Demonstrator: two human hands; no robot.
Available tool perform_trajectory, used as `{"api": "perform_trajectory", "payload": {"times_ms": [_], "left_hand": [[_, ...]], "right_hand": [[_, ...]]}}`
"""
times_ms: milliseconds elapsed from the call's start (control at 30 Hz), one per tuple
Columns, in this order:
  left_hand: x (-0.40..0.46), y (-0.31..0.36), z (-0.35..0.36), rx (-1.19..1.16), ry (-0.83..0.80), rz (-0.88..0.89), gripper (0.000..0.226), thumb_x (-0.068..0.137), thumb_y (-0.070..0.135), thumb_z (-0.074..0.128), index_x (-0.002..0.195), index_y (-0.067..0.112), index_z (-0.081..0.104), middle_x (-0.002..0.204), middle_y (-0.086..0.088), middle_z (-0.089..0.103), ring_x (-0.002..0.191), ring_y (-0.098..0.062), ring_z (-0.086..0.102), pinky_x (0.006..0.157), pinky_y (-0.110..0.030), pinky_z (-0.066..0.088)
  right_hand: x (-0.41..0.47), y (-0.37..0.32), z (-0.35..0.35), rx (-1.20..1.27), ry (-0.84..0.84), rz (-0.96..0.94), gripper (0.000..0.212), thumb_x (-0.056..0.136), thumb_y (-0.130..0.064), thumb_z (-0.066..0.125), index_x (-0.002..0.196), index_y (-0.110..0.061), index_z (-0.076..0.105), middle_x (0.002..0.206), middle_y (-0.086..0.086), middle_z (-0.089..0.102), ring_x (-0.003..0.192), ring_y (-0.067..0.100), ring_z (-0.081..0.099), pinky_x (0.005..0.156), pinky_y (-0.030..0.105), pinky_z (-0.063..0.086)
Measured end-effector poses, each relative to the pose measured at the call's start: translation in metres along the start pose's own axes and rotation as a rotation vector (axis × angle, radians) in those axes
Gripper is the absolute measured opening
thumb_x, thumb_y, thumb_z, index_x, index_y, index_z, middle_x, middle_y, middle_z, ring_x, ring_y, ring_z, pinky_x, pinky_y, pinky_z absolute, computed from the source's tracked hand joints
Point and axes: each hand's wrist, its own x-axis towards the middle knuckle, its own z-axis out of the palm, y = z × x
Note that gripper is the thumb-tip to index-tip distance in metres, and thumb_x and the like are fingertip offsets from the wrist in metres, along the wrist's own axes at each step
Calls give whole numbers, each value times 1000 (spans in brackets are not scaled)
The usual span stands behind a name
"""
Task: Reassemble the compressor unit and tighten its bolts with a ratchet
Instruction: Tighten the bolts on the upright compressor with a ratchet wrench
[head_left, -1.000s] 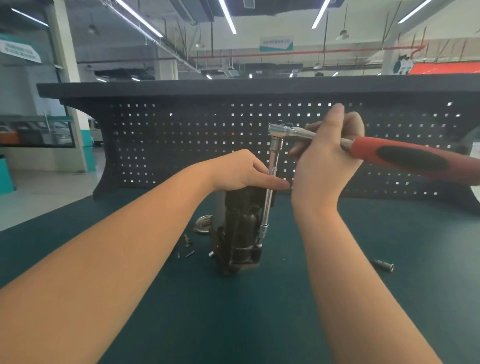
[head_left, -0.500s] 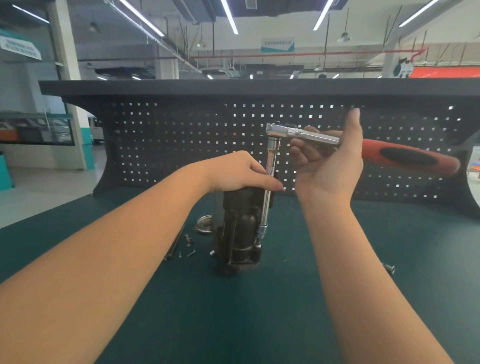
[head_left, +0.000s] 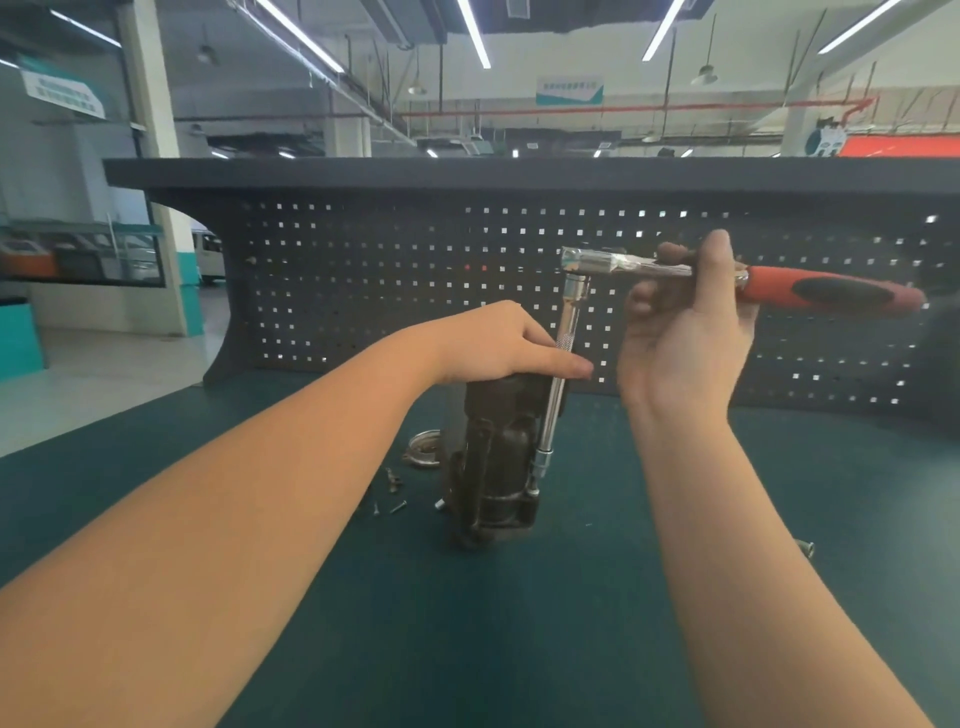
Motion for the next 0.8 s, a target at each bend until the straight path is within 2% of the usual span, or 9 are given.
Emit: {"api": "perform_trajectory", "payload": {"times_ms": [133,233,300,400,467,533,633,733,800], "left_hand": [[4,7,5,-21,9,1,43,71,76,63,59,35,71,60,-4,28,53,-13,31,58,-30,30],[8,7,4,-62,-6,6,34,68,71,63,67,39,75,70,-2,53,64,-11,49,77,-34,51],[8,4,3,-51,-2,22,30,77,63,64,56,43,71,59,6,51,53,-5,45,64,-29,46],[6,3,3,-37,17,43,43,88,46,64,45,40,65,51,0,30,41,-5,32,51,-21,30],[7,2,4,-52,16,48,47,88,43,66,41,37,62,50,0,26,42,-7,27,51,-23,28],[8,3,5,-60,11,38,38,81,50,68,47,36,66,50,8,30,49,-7,27,57,-28,28],[11,2,6,-65,12,13,30,69,66,70,61,38,74,64,0,45,59,-11,42,67,-30,36],[10,0,6,-52,13,0,48,65,70,70,66,21,73,62,-5,43,58,-17,41,66,-30,34],[8,0,8,-53,13,-14,64,63,70,70,60,7,57,65,-8,36,62,-21,32,64,-32,31]], "right_hand": [[-22,9,7,-280,20,-371,12,98,-13,53,87,-15,49,76,3,67,55,22,58,54,28,48],[-35,16,8,-359,-61,-476,18,95,-9,56,85,-23,53,74,-10,62,64,16,58,63,22,49],[-39,19,8,-411,-85,-530,22,94,-11,57,83,-30,53,75,-10,59,68,16,58,68,21,48],[-39,21,8,-442,-94,-561,20,93,-16,59,84,-33,53,78,0,58,71,23,59,70,26,50],[-38,22,8,-454,-95,-582,21,94,-16,58,84,-34,51,77,0,59,69,24,62,68,30,53],[-34,22,7,-453,-80,-572,21,96,-14,54,85,-32,49,70,-12,61,65,20,66,64,32,56],[-16,17,1,-341,-3,-426,9,99,-14,47,91,-16,45,69,-7,64,57,20,68,54,30,55],[8,7,-9,-84,56,1,10,103,-17,45,95,-11,45,58,-5,63,50,15,61,48,23,49],[18,3,-15,59,39,274,17,103,-18,46,88,-10,50,57,-3,64,50,11,54,46,19,44]]}}
